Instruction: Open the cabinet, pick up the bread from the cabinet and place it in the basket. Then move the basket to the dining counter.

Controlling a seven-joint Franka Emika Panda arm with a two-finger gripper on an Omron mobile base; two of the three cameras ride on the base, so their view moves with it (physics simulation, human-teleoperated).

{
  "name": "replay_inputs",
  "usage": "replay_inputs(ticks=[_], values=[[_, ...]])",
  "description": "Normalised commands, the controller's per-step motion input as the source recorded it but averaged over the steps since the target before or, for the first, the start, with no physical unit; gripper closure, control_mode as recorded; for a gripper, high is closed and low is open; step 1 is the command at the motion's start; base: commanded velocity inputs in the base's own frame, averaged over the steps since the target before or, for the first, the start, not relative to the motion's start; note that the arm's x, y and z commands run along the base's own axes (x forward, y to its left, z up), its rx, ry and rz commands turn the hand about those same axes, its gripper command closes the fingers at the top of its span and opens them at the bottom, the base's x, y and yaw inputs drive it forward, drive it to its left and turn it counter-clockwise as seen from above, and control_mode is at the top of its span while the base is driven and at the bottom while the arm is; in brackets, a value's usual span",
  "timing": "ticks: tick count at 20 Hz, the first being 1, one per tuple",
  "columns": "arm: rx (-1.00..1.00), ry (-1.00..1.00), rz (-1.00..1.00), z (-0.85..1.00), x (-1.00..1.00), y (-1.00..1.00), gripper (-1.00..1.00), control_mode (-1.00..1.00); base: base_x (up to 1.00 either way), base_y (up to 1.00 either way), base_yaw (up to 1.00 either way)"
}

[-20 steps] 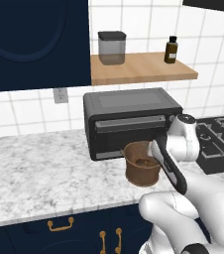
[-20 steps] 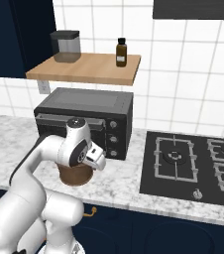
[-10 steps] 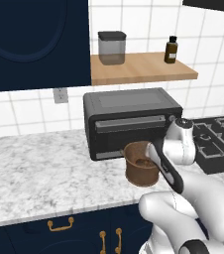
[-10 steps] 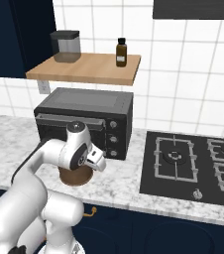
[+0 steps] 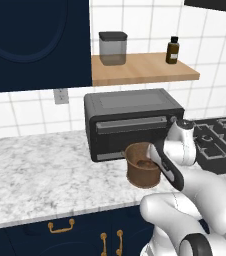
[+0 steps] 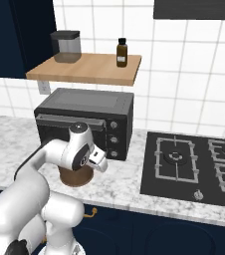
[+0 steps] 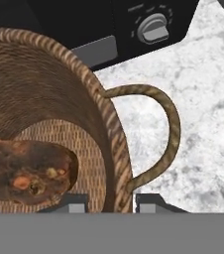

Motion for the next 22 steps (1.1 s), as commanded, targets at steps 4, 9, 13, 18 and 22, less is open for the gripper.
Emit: replay_inputs(ticks=[4,9,13,18,22], values=[[0.00,-0.02,-0.08,0.38,-0.09,-0.23,1.00,-1.00,0.00,0.00,0.00],[0.06,-0.01,-0.12,0.95,-0.57,-0.64,1.00,-1.00,0.00,0.00,0.00],[0.14,-0.07,-0.16,1.00,-0.89,-0.62,1.00,-1.00,0.00,0.00,0.00],[0.08,-0.08,-0.15,1.00,-0.67,-0.06,1.00,-1.00,0.00,0.00,0.00],[0.06,-0.05,-0.09,1.00,-0.56,0.23,1.00,-1.00,0.00,0.00,0.00]])
